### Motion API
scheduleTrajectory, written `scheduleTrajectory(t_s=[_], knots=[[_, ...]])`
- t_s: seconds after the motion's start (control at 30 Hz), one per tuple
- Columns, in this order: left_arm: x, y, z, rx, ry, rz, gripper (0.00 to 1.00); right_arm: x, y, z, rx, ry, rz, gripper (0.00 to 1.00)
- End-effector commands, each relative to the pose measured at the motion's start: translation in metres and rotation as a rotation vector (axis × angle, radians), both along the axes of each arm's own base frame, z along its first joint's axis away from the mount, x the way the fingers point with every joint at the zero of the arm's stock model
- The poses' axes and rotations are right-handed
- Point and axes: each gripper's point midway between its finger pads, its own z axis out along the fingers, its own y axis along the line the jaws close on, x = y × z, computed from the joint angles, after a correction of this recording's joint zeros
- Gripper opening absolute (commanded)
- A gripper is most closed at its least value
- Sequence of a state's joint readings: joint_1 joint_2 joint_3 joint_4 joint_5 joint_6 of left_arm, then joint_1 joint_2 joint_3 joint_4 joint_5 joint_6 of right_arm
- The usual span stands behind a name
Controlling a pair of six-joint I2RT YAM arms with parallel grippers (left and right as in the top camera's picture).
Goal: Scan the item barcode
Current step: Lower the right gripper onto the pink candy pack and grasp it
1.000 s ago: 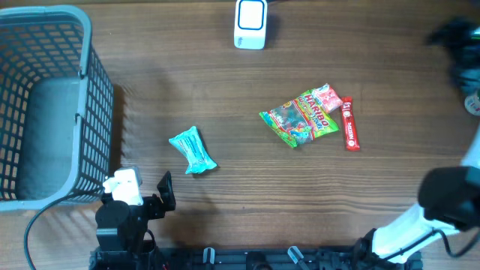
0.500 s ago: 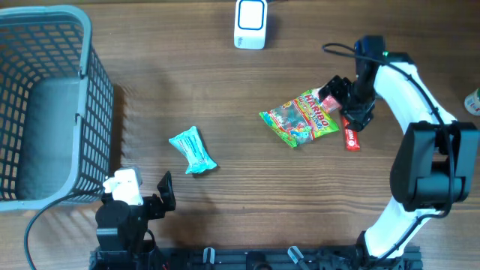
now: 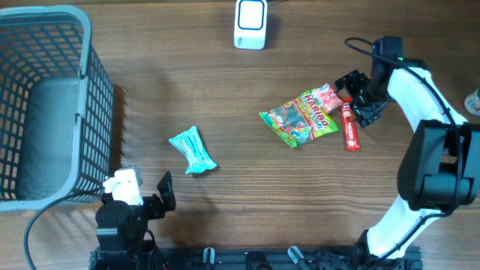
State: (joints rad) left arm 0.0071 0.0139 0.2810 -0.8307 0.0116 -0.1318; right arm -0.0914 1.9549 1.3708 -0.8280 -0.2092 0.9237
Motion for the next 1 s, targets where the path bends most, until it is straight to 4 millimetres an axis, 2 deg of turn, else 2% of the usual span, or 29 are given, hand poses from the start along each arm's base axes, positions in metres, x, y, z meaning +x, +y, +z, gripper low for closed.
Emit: scheduleTrajectory(t_s=[0.0, 0.4, 0.6, 0.77, 0.9, 0.97], knots=[[0.0, 0.001, -0.002, 0.026, 0.0, -0.007, 1.0, 0.0, 0.004, -0.008, 0.008, 0.016, -0.01, 0.9], [0.0, 0.001, -0.002, 0.026, 0.0, -0.007, 1.0, 0.003, 0.018, -0.039, 0.085, 0.059, -0.024, 0.8], [0.0, 0.001, -0.002, 0.026, 0.0, -0.007, 1.0, -0.004, 0.019, -0.064, 0.093, 0.121, -0.029, 0.57], [0.0, 0.001, -0.002, 0.026, 0.0, -0.007, 1.0, -0.003, 0.018, -0.065, 0.09, 0.117, -0.025, 0.06], [0.0, 0.001, -0.002, 0.026, 0.0, -0.007, 1.0, -0.004, 0.017, -0.054, 0.088, 0.111, -0.018, 0.05], [0.0, 0.001, -0.002, 0.026, 0.0, -0.007, 1.0, -0.002, 0.018, -0.035, 0.088, 0.075, 0.008, 0.05]])
